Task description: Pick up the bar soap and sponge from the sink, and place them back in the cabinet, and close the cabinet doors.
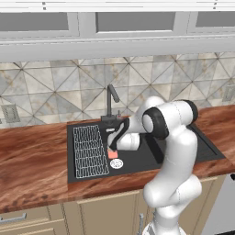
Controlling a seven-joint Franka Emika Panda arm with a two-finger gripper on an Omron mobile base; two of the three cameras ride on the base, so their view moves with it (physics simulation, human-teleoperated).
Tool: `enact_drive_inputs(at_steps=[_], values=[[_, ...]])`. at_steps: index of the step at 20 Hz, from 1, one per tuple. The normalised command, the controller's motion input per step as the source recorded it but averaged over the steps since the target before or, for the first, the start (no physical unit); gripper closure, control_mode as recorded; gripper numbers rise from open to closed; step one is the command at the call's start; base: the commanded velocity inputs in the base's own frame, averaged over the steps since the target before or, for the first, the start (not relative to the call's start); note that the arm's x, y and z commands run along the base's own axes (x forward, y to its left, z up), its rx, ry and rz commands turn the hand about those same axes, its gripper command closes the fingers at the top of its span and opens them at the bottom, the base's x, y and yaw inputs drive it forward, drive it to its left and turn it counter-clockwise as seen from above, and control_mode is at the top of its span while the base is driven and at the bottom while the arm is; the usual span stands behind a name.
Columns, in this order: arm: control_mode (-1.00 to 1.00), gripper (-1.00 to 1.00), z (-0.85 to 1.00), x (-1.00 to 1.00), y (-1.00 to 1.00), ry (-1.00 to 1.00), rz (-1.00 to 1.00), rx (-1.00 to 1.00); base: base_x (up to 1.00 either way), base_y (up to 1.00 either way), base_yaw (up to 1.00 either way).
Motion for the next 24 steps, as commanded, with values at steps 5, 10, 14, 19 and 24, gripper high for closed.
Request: enact_drive_inputs(at_steps=[5, 10, 14, 19, 24], values=[[-1.00, -1.00, -0.11, 0.26, 0.07, 0.00, 0.02, 0.00, 0.00, 0.00, 0.00], [-1.00, -1.00, -0.11, 0.19, 0.08, 0.01, 0.02, 0.00, 0.00, 0.00, 0.00], [-1.00, -1.00, -0.09, 0.12, 0.08, 0.05, 0.02, 0.01, 0.00, 0.00, 0.00], [-1.00, -1.00, -0.06, 0.09, 0.07, 0.07, 0.02, 0.02, 0.00, 0.00, 0.00], [-1.00, -1.00, -0.08, 0.10, 0.06, 0.07, 0.02, 0.02, 0.00, 0.00, 0.00]])
